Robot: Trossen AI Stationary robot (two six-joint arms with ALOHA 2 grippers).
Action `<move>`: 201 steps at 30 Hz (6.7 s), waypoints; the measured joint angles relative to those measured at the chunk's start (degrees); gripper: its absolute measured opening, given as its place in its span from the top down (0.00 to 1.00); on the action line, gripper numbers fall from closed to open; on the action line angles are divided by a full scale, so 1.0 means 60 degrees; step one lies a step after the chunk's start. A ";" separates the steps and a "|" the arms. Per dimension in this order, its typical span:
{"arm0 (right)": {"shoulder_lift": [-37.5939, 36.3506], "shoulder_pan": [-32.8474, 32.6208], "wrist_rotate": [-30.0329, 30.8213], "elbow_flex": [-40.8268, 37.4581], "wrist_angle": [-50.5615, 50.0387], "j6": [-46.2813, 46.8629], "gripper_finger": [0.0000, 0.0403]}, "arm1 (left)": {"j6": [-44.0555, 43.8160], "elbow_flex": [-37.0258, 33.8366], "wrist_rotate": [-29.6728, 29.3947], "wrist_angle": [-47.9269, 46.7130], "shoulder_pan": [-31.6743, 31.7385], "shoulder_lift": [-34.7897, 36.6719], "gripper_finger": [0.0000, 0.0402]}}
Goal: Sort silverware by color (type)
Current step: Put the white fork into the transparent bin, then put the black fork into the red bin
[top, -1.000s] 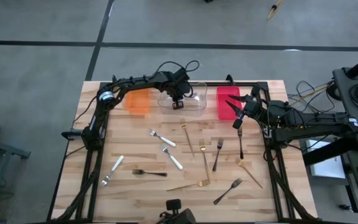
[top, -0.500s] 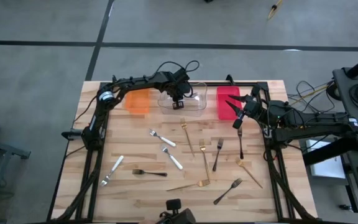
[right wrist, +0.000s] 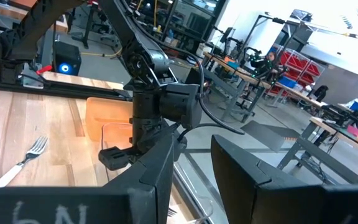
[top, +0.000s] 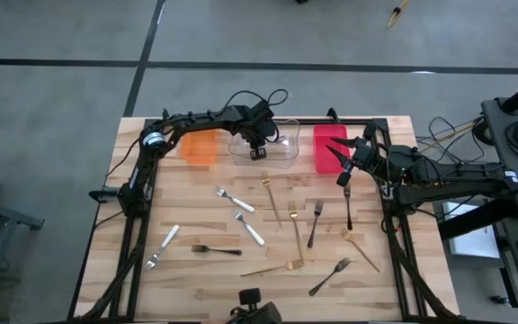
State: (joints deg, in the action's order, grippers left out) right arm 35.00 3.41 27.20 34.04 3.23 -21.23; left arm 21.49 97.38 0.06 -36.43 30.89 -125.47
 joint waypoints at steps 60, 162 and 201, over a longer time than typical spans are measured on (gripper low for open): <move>0.0002 0.0000 0.0004 0.0000 0.0000 0.0022 0.75 | -0.0356 0.0015 -0.0092 -0.0166 0.0004 -0.0007 0.84; 0.5060 0.0209 -0.0202 0.5483 -0.7799 0.7980 0.75 | 0.0617 -0.8043 -0.1779 0.8151 -0.0438 0.8648 0.65; 0.6724 -0.0586 -0.6367 0.4523 -1.1488 1.4108 0.75 | -0.2169 -0.9868 -0.1566 0.8854 -0.0521 1.1115 0.65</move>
State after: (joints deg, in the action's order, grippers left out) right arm 75.35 -0.11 -11.00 61.18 -65.69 63.42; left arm 8.47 38.17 -9.34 16.69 27.77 -58.78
